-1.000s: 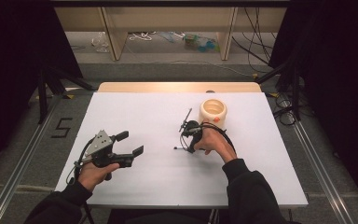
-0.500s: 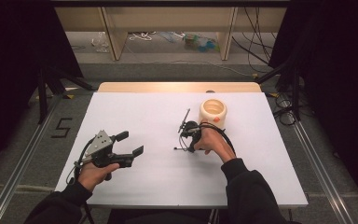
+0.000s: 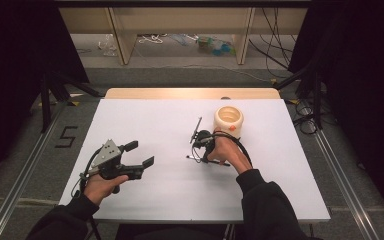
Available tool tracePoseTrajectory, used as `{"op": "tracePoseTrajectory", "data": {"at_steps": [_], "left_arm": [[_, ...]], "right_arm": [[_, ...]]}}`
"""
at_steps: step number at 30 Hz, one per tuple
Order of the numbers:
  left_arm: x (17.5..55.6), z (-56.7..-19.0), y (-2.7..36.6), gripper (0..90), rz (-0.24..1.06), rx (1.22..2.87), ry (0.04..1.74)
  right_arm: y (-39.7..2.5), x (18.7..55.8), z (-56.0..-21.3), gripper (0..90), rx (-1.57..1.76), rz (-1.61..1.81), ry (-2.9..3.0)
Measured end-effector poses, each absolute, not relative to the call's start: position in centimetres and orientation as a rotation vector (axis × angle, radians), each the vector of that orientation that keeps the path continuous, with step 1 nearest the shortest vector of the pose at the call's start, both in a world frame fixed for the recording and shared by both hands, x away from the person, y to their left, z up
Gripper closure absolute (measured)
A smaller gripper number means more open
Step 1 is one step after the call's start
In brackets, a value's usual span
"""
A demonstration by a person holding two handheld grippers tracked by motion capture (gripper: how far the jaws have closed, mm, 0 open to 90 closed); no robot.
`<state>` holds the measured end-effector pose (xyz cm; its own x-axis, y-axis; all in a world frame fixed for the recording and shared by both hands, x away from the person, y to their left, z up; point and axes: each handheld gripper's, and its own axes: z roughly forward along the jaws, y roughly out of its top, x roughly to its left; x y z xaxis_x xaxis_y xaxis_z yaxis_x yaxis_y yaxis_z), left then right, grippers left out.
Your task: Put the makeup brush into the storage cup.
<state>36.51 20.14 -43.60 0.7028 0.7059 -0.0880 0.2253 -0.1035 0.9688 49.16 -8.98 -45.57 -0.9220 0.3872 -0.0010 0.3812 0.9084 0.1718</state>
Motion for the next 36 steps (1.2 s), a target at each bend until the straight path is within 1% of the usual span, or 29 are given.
{"op": "tracePoseTrajectory", "data": {"at_steps": [10,21,30,36], "left_arm": [[36.5,-43.6,20.1,16.4,0.481,1.663,0.758],[36.5,-43.6,20.1,16.4,0.477,1.659,0.766],[36.5,-43.6,20.2,16.4,0.482,1.666,0.763],[36.6,-43.6,20.2,16.4,0.480,1.655,0.759]], "right_arm": [[-8.8,49.3,-45.6,83.6,0.615,0.243,3.044],[-8.6,49.1,-45.4,83.9,0.611,0.230,3.025],[-9.8,48.6,-43.1,84.0,0.619,0.409,2.915],[-10.9,48.2,-41.7,84.0,0.645,0.590,2.804]]}}
